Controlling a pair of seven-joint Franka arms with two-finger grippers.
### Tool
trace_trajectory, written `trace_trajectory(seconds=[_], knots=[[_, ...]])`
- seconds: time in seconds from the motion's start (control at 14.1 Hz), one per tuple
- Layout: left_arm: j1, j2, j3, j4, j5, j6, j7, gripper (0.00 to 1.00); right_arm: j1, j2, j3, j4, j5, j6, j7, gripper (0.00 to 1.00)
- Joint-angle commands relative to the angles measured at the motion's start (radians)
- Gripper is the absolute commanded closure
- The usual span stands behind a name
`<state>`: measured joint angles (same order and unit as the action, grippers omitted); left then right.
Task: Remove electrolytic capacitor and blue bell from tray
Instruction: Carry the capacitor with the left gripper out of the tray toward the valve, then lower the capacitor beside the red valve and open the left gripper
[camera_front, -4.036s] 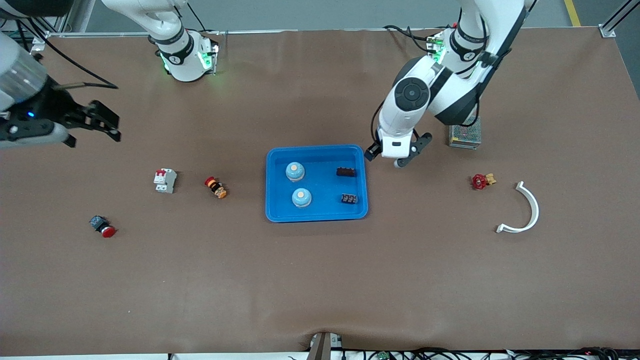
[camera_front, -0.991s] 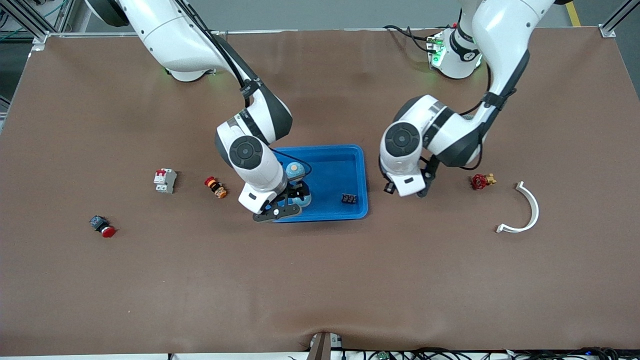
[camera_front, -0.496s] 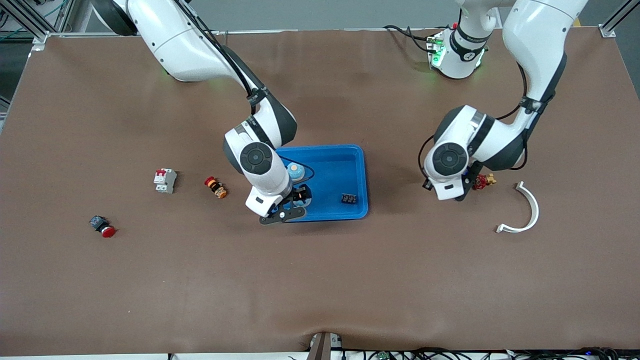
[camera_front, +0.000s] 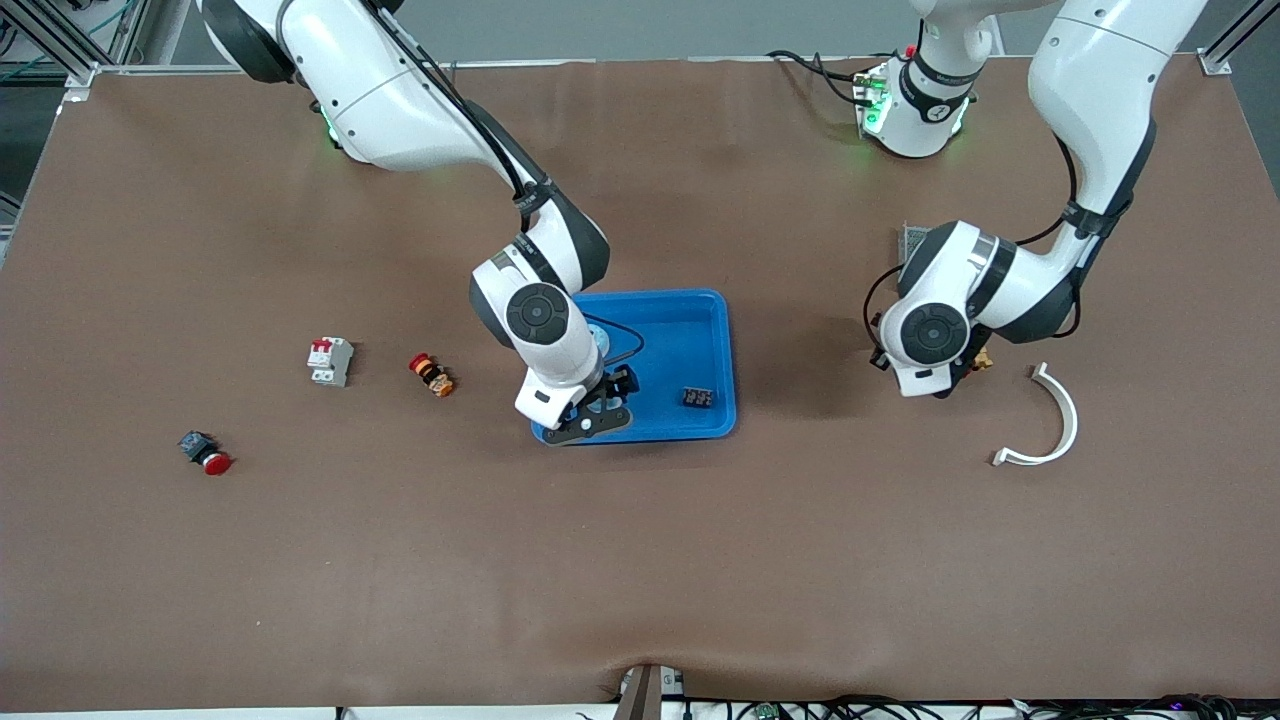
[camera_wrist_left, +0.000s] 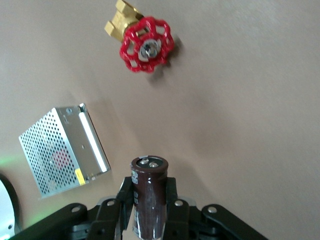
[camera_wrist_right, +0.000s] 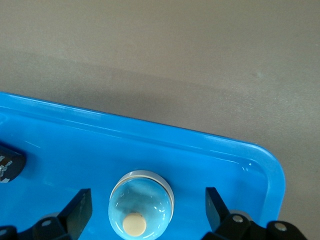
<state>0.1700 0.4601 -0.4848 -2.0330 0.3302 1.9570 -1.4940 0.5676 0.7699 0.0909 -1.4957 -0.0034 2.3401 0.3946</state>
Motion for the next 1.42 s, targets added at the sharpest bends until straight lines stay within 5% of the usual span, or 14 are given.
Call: trace_trajectory(seconds=[0.0, 0.42, 0.5, 0.64, 0.71, 1.35], knots=[[0.063, 0.014, -0.008, -0.007, 0.024, 0.017, 0.029, 1.00, 0.011, 0.022, -0.010, 0.026, -0.030, -0.005, 0.029, 0.00], [0.085, 0.064, -0.008, -0.004, 0.046, 0.034, 0.032, 0.96, 0.012, 0.022, -0.008, 0.015, -0.058, -0.007, 0.030, 0.00], [0.086, 0.068, -0.005, -0.003, 0.058, 0.034, 0.031, 0.78, 0.014, 0.020, -0.008, 0.006, -0.058, -0.005, 0.032, 0.00], [0.085, 0.074, -0.003, 0.005, 0.069, 0.034, 0.031, 0.09, 0.018, 0.019, -0.010, -0.003, -0.058, -0.007, 0.041, 0.00], [0.085, 0.071, -0.004, 0.008, 0.070, 0.034, 0.031, 0.00, 0.020, 0.019, -0.008, -0.004, -0.056, -0.007, 0.041, 0.00], [0.005, 0.058, -0.090, 0.284, -0.075, -0.116, -0.056, 0.00, 0.052, 0.022, -0.010, -0.026, -0.060, 0.007, 0.078, 0.00]])
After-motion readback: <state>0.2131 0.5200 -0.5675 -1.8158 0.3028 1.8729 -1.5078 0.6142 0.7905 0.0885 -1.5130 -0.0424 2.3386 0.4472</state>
